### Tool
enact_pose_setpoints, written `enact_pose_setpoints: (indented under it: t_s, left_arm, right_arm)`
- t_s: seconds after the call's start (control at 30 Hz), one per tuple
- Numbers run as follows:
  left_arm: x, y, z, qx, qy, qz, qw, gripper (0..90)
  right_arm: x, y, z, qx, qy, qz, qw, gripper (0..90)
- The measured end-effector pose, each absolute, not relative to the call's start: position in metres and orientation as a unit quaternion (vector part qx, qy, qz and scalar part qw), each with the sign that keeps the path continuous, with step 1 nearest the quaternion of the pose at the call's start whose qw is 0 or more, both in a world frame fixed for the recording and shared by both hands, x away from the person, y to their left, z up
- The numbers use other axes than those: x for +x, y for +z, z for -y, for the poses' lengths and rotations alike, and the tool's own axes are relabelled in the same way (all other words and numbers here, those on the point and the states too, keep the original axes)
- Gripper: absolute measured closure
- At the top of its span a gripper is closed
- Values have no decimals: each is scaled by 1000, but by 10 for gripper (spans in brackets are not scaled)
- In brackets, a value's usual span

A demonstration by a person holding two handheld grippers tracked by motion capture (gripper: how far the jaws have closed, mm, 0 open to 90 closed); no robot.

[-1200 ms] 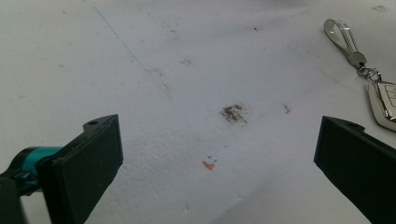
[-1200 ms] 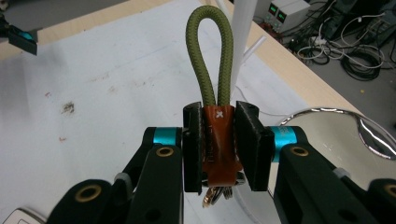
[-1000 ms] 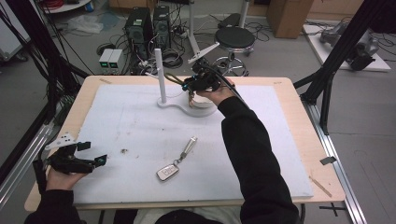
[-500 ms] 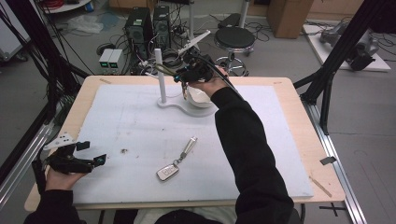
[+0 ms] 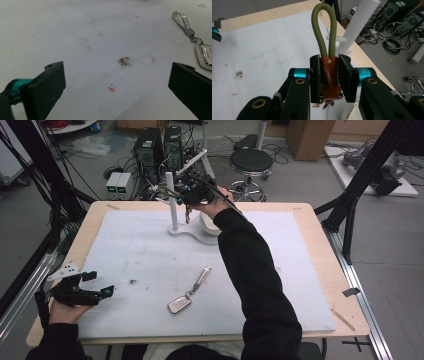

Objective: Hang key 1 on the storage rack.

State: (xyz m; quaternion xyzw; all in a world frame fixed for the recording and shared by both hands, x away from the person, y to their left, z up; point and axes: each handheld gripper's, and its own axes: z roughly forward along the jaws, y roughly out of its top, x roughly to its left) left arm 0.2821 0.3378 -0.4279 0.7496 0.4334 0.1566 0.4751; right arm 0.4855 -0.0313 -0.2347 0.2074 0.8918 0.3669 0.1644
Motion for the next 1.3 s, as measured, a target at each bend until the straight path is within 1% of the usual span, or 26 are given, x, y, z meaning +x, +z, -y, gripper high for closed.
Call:
enact_pose_setpoints:
  t_s: [0.5,0.87,1.3]
  left_arm:
    - [283,-428,-337,751,156,-432,474,17]
    - [283,-428,-338,751,156,-433,474,17]
    - [283,-429,-338,751,155,-432,474,17]
  right_arm:
    - [494,-247,24,218,353,-893,173,724]
    - [496,-256,18,217,327,-901,188,725]
    - [506,-270,18,239,307,-906,166,723]
